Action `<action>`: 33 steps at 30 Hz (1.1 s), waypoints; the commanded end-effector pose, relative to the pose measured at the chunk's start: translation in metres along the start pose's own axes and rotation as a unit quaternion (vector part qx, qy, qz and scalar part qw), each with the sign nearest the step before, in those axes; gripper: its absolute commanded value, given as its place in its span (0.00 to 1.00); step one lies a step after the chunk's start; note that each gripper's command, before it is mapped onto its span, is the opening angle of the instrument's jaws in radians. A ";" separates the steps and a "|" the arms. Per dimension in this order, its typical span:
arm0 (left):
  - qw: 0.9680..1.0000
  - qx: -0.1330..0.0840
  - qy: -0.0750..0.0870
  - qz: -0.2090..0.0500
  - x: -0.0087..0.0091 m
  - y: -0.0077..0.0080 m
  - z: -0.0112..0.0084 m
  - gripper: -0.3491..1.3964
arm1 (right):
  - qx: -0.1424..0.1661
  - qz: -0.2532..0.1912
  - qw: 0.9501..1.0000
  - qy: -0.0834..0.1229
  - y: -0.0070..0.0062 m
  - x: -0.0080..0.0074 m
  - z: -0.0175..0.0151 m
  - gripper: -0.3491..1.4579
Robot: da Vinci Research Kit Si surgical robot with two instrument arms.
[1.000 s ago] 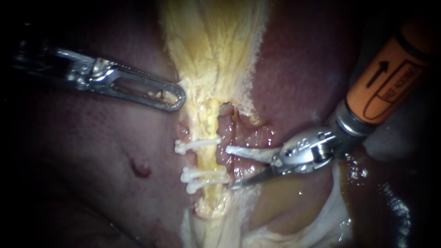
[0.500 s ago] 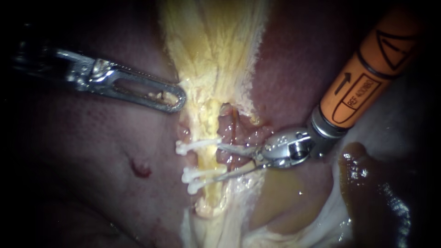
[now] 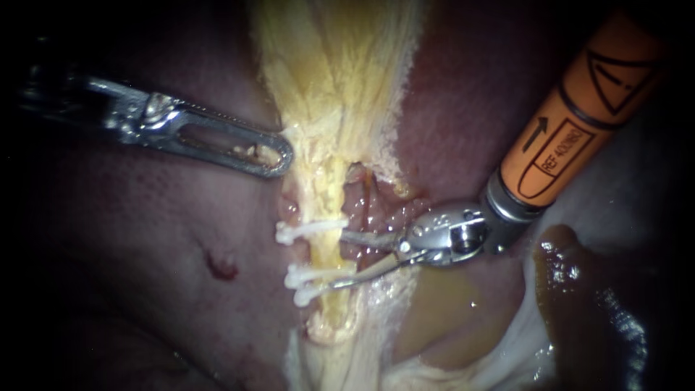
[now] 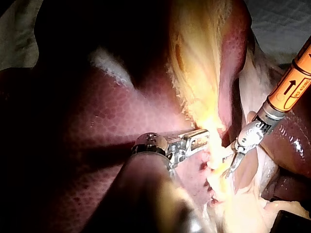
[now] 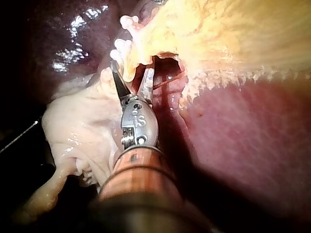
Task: Go to the cutting position left tube
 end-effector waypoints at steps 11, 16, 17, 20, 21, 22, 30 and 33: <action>1.000 0.000 0.000 -0.001 -0.0002 -0.0001 0.0005 0.00 | 0.041 0.007 0.999 0.035 0.0005 0.0029 0.0036 0.98; 1.000 0.000 0.000 -0.001 -0.0003 -0.0001 0.0007 0.00 | 0.052 0.009 0.997 0.056 0.0010 0.0035 0.0046 0.97; 1.000 0.001 0.001 -0.001 -0.0003 -0.0001 0.0007 0.00 | 0.055 0.009 0.997 0.062 0.0011 0.0036 0.0047 0.97; 1.000 0.001 0.001 -0.001 -0.0003 -0.0001 0.0008 0.00 | 0.056 0.009 0.996 0.070 0.0012 0.0037 0.0049 0.96; 1.000 0.001 0.001 -0.001 -0.0004 -0.0001 0.0008 0.00 | 0.056 0.012 0.996 0.070 0.0012 0.0038 0.0050 0.95; 1.000 0.001 0.001 -0.001 -0.0004 -0.0001 0.0009 0.00 | 0.056 0.012 0.996 0.072 0.0013 0.0039 0.0052 0.95; 1.000 0.001 0.001 -0.001 -0.0004 -0.0001 0.0010 0.00 | 0.048 0.024 0.994 0.100 0.0017 0.0044 0.0059 0.96; 1.000 0.001 0.001 -0.001 -0.0004 0.0000 0.0010 0.00 | 0.049 0.027 0.993 0.102 0.0016 0.0045 0.0059 0.96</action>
